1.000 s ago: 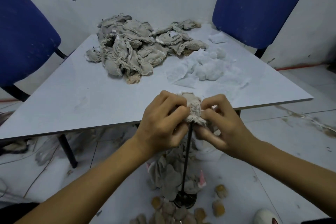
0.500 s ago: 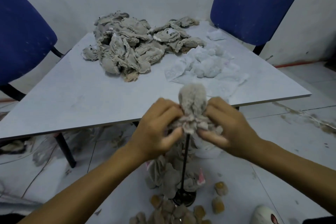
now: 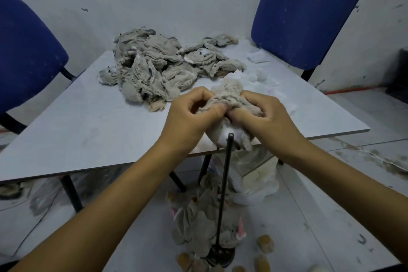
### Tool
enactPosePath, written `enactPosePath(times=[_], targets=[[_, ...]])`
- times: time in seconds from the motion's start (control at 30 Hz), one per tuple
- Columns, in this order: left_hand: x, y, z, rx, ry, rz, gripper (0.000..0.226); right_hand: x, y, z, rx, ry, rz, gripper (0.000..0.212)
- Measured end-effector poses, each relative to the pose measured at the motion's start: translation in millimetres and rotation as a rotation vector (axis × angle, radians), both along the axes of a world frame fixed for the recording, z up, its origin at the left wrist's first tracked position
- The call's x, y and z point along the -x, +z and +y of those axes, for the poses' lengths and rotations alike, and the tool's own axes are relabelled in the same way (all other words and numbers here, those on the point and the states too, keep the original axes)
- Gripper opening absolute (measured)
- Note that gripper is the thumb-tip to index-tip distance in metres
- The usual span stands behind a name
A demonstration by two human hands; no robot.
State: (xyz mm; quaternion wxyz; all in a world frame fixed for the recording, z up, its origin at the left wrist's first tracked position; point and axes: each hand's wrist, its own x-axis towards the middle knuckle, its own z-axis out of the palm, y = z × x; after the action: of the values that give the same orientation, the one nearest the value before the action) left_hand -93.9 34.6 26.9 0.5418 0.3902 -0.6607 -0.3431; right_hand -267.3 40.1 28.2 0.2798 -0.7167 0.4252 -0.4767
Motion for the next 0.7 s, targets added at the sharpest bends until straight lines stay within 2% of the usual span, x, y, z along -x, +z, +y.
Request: enactPosePath(times=[0.07,0.17,0.23,0.3,0.4,0.47,0.53,0.6,0.7], targets=[[1.5,-1.7,-5.7,0.014,0.099,0.023,0.017,3.8,3.4,0.1,0.024,0.108,0.081,0.028],[9.5,-6.9,-2.9,0.208,0.235,-0.099,0.029,9.2,2.7,-0.9,0.327,0.048,0.289,0.019],[7.4,-10.8,3.7,0.46,0.184,-0.256,0.027,17.8,0.4,0.9,0.468,0.009,0.341,0.017],[-1.8,-14.7,8.8,0.672,0.052,-0.394,0.015,28.9,-6.6,4.0,0.615,0.024,0.421,0.016],[-13.6,-24.5,13.6,0.811,-0.02,-0.57,0.013,37.6,-28.5,11.4,0.753,0.069,0.536,0.012],[-17.4,-43.1,18.2,0.813,-0.042,-0.729,0.009,34.1,-53.3,16.9,0.744,0.12,0.63,0.01],[-17.5,-68.4,24.4,0.731,-0.058,-0.882,0.01,29.2,-79.0,19.4,0.65,0.161,0.677,0.015],[-17.0,-88.0,31.2,0.595,-0.056,-0.9,0.013,24.8,-97.6,19.8,0.509,0.187,0.62,0.025],[-20.5,-105.9,38.5,0.446,-0.088,-0.862,0.023,21.5,-113.6,25.4,0.405,0.219,0.607,0.019]])
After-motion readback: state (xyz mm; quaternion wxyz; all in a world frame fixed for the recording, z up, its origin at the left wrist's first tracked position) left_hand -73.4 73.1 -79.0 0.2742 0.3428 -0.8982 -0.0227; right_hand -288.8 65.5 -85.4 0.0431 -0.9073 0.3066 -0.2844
